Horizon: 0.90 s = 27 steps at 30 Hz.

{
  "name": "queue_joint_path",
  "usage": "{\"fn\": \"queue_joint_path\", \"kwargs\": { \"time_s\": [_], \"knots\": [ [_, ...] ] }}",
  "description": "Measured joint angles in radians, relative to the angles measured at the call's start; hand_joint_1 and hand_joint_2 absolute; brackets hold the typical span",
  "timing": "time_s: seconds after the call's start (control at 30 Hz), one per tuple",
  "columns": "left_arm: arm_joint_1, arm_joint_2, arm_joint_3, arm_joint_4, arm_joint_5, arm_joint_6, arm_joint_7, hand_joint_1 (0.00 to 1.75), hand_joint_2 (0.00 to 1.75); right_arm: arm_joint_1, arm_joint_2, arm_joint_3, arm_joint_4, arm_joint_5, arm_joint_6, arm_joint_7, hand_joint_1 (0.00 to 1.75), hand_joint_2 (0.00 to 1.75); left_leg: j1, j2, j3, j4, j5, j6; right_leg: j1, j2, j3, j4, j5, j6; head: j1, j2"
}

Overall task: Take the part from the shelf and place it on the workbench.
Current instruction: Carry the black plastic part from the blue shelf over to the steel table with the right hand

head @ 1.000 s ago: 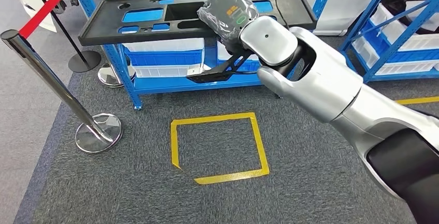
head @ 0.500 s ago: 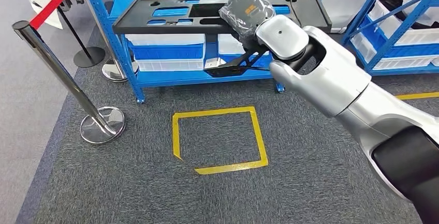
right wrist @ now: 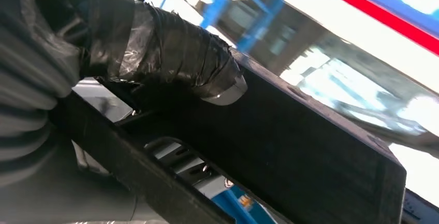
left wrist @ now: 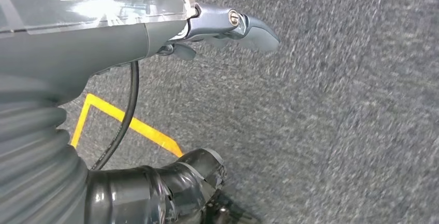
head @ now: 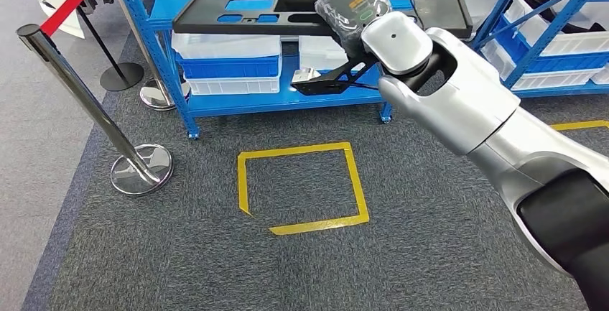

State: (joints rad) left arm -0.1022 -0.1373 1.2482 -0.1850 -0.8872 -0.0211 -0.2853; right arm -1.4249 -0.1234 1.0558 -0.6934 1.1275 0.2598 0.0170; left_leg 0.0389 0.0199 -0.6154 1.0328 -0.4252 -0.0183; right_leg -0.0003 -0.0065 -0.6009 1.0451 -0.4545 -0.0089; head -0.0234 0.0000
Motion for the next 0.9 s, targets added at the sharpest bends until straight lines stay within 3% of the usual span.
{"fn": "queue_joint_path", "kwargs": {
  "time_s": [0.07,0.1,0.13,0.2,0.27,0.3,0.33,0.4,0.47,0.53,0.57,0.63,0.7,0.77,0.8,0.83,0.9],
  "knots": [
    [-0.002,-0.003,0.0,0.0,-0.002,-0.007,-0.003,0.0,1.75,-0.007,0.001,-0.008,0.019,0.0,-0.003,0.017,1.75,1.75,0.002,0.002,-0.004,0.0,-0.002,-0.011,-0.001,0.009,0.0,-0.013,0.013,-0.015,-0.001,0.0],
    [-0.004,-0.004,0.0,0.0,-0.003,-0.009,-0.004,0.0,1.75,-0.01,0.001,-0.014,0.028,0.001,-0.005,0.023,1.75,1.75,0.002,0.001,-0.012,0.017,-0.017,-0.013,-0.002,0.014,0.001,-0.022,0.02,-0.023,-0.001,0.0],
    [-0.005,-0.006,0.0,0.0,-0.003,-0.009,-0.004,0.0,1.75,-0.013,0.001,-0.021,0.035,0.003,-0.007,0.028,1.75,1.75,0.002,-0.002,-0.028,0.054,-0.043,-0.012,-0.003,0.018,0.002,-0.028,0.027,-0.03,-0.002,0.0],
    [-0.003,-0.006,0.0,0.0,-0.005,-0.001,0.006,0.0,1.75,-0.017,-0.002,-0.029,0.049,0.01,-0.009,0.036,1.75,1.75,-0.001,-0.009,-0.08,0.181,-0.113,-0.009,0.002,0.031,-0.005,-0.029,0.034,-0.039,-0.002,0.0],
    [0.002,-0.004,0.0,0.0,-0.006,0.011,0.022,0.0,1.75,-0.016,-0.013,-0.031,0.059,0.02,-0.008,0.038,1.75,1.75,-0.005,-0.013,-0.115,0.272,-0.142,-0.008,0.006,0.05,-0.014,-0.023,0.037,-0.042,-0.002,0.0],
    [0.004,-0.004,0.0,0.0,-0.007,0.014,0.027,0.0,1.75,-0.016,-0.02,-0.031,0.062,0.024,-0.007,0.036,1.75,1.75,-0.006,-0.015,-0.108,0.265,-0.129,-0.006,0.008,0.061,-0.017,-0.018,0.037,-0.042,-0.002,0.0],
    [0.005,-0.002,0.0,0.0,-0.007,0.016,0.031,0.0,1.75,-0.017,-0.027,-0.033,0.064,0.028,-0.005,0.035,1.75,1.75,-0.007,-0.022,-0.082,0.22,-0.101,-0.003,0.009,0.072,-0.02,-0.013,0.037,-0.041,-0.002,0.0],
    [0.007,0.0,0.0,0.0,-0.007,0.017,0.033,0.0,1.75,-0.023,-0.038,-0.038,0.068,0.035,-0.003,0.033,1.75,1.75,-0.005,-0.064,-0.017,0.093,-0.053,0.004,0.011,0.095,-0.032,0.004,0.035,-0.036,-0.001,0.0],
    [0.007,0.002,0.0,0.0,-0.006,0.015,0.03,0.0,1.75,-0.031,-0.044,-0.044,0.071,0.039,-0.001,0.033,1.75,1.75,-0.006,-0.095,0.014,0.03,-0.044,0.009,0.008,0.118,-0.048,0.016,0.036,-0.025,-0.001,0.0],
    [0.005,0.002,0.0,0.0,-0.006,0.012,0.027,0.0,1.75,-0.036,-0.054,-0.048,0.074,0.04,0.001,0.032,1.75,1.75,-0.007,-0.08,0.017,0.023,-0.043,0.015,0.004,0.143,-0.059,0.016,0.044,-0.01,-0.002,0.0],
    [0.004,0.001,0.0,0.0,-0.007,0.011,0.025,0.0,1.75,-0.039,-0.061,-0.05,0.075,0.04,0.003,0.031,1.75,1.75,-0.006,-0.065,0.019,0.017,-0.039,0.02,0.004,0.14,-0.062,0.017,0.044,-0.004,-0.001,0.0],
    [0.001,0.0,0.0,0.0,-0.007,0.009,0.021,0.0,1.75,-0.05,-0.07,-0.052,0.078,0.043,0.006,0.031,1.75,1.75,-0.002,-0.036,0.024,0.004,-0.031,0.032,0.006,0.095,-0.085,0.06,0.018,0.006,0.002,0.0],
    [0.002,0.0,0.0,0.0,-0.006,0.008,0.019,0.0,1.75,-0.06,-0.074,-0.053,0.079,0.048,0.01,0.03,1.75,1.75,-0.006,-0.008,0.026,0.0,-0.03,0.038,-0.001,0.035,-0.139,0.172,-0.038,0.016,0.006,0.0],
    [0.002,0.0,0.0,0.0,-0.005,0.008,0.017,0.0,1.75,-0.063,-0.077,-0.054,0.079,0.054,0.017,0.03,1.75,1.75,-0.007,0.021,0.027,0.0,-0.032,0.038,-0.012,0.015,-0.187,0.265,-0.066,0.024,0.006,0.0],
    [0.002,0.001,0.0,0.0,-0.004,0.008,0.016,0.0,1.75,-0.064,-0.08,-0.054,0.079,0.057,0.021,0.03,1.75,1.75,-0.007,0.035,0.028,0.0,-0.033,0.037,-0.016,0.011,-0.188,0.267,-0.055,0.026,0.006,0.0],
    [0.001,0.001,0.0,0.0,-0.003,0.008,0.015,0.0,1.75,-0.065,-0.082,-0.055,0.078,0.059,0.025,0.03,1.75,1.75,-0.007,0.047,0.029,0.0,-0.034,0.035,-0.02,0.005,-0.17,0.232,-0.029,0.028,0.006,0.0],
    [0.001,0.003,0.0,0.0,0.0,0.008,0.014,0.0,1.75,-0.072,-0.086,-0.058,0.071,0.061,0.033,0.031,1.75,1.75,-0.009,0.07,0.034,0.0,-0.039,0.027,-0.018,-0.036,-0.102,0.105,0.029,0.028,0.006,0.0]
  ]
}}
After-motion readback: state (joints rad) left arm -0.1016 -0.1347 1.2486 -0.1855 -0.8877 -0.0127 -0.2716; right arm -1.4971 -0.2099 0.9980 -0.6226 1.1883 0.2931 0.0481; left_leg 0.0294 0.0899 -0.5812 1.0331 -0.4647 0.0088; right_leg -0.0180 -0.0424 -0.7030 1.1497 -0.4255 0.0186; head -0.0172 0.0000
